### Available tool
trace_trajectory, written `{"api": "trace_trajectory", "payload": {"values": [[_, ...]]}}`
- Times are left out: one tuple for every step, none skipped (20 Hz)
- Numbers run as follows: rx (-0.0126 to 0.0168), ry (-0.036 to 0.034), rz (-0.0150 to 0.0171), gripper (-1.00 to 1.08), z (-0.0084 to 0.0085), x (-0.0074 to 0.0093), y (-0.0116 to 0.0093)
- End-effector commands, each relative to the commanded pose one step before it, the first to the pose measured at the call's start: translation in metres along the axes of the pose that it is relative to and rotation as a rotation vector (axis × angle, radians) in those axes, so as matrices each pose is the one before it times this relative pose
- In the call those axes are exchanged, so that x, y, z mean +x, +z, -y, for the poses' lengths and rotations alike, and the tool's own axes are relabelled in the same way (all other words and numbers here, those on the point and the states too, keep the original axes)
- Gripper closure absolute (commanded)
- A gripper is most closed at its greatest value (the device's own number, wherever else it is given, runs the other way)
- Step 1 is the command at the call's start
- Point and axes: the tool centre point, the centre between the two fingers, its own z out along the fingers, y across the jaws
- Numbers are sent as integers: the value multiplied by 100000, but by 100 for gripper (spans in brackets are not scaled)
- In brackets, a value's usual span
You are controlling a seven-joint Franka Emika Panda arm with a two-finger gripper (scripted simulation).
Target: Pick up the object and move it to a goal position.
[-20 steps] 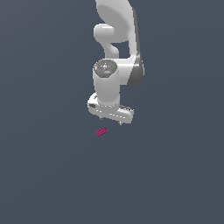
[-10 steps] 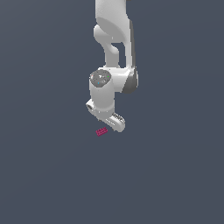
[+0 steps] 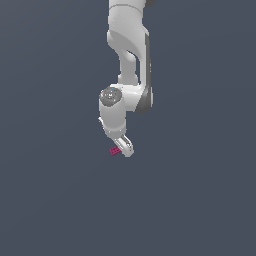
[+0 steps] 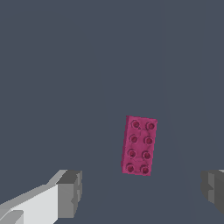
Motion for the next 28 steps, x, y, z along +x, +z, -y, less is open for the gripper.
{"api": "trace_trajectory", "payload": {"values": [[-106, 5034, -595, -92, -307, 292, 498], [-46, 1554, -183, -92, -99, 94, 161], [-40, 1389, -167, -92, -88, 86, 143], [-34, 1226, -150, -92, -77, 77, 126], [-29, 1061, -132, -92, -66, 67, 109], [-24, 898, -113, -92, -56, 58, 92], [-19, 734, -93, -92, -45, 47, 75], [-15, 569, -73, -92, -34, 36, 58], [-11, 411, -53, -92, -26, 28, 42], [-6, 247, -32, -92, -16, 17, 25], [-2, 68, -9, -92, -1, -1, 9], [-26, -500, 82, -92, 11, -29, -33], [0, 0, 0, -92, 0, -2, 34], [0, 0, 0, -92, 1, -6, 100], [0, 0, 0, -92, 2, -11, 167], [3, 69, -5, -92, -21, 18, 230], [0, 0, 0, -92, 2, -20, 298], [2, 69, -5, -92, -21, 9, 361], [2, 69, -5, -92, -22, 4, 424], [2, 69, -5, -92, -22, -1, 487], [1, 69, -6, -92, -21, -5, 546], [0, 0, 0, -92, 5, -35, 540], [3, 97, -10, -92, -25, 20, 464], [0, 0, 0, -92, 12, -18, 398], [5, 68, -11, -92, -7, 24, 322], [0, 0, 0, -92, 20, 0, 260], [0, 0, 0, -92, 22, 7, 195], [0, 0, 0, -92, 21, 10, 133]]}}
